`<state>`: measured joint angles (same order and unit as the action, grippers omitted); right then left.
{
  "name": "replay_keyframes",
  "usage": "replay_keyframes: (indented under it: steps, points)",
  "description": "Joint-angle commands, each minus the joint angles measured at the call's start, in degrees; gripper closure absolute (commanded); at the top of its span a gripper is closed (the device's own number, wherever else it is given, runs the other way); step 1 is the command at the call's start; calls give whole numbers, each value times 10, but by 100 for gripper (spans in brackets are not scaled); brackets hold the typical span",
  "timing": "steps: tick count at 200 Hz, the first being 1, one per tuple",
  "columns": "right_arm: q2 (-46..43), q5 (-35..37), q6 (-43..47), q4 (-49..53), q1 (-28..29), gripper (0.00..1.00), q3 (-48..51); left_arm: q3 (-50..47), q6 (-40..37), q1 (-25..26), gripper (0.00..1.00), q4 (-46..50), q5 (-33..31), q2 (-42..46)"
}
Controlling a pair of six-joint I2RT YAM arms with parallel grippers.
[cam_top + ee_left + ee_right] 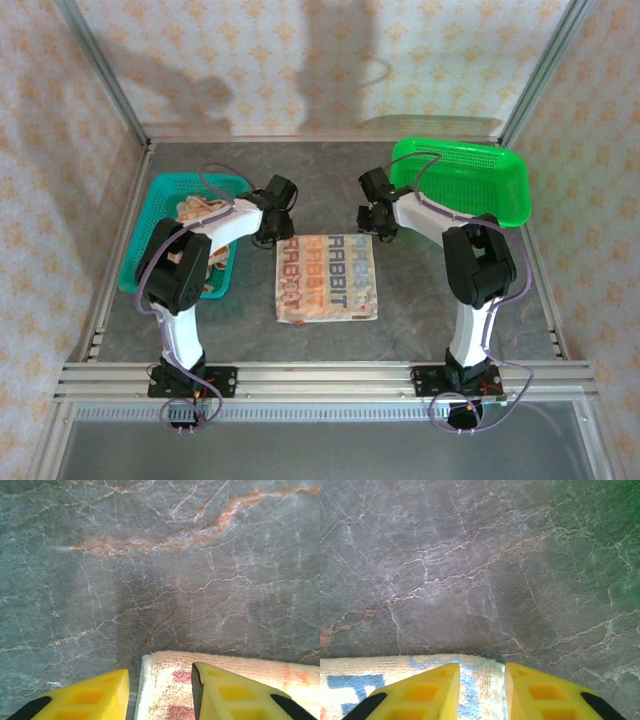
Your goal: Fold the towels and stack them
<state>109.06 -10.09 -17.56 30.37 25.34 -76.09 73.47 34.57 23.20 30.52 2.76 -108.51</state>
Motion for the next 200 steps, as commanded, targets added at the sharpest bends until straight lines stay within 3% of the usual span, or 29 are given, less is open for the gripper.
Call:
replay_keyframes:
  steps: [1,93,148,172,188,200]
  points:
    - [11,6,-5,-4,2,70,10,13,-10,-4,62,15,0,-29]
    - [41,-9,-1,-20,1,71,23,15,-12,-4,62,12,10,-58]
    - [53,-21,-3,-29,1,77,30,12,-11,-3,71,4,20,-65]
    - [53,-31,-8,-34,2,84,29,11,-10,-3,77,-2,29,-68]
    - [51,-30,-12,-36,2,100,28,12,-9,-3,86,-4,32,-68]
    - [48,-31,-12,-34,2,100,24,11,-10,-3,92,-5,33,-65]
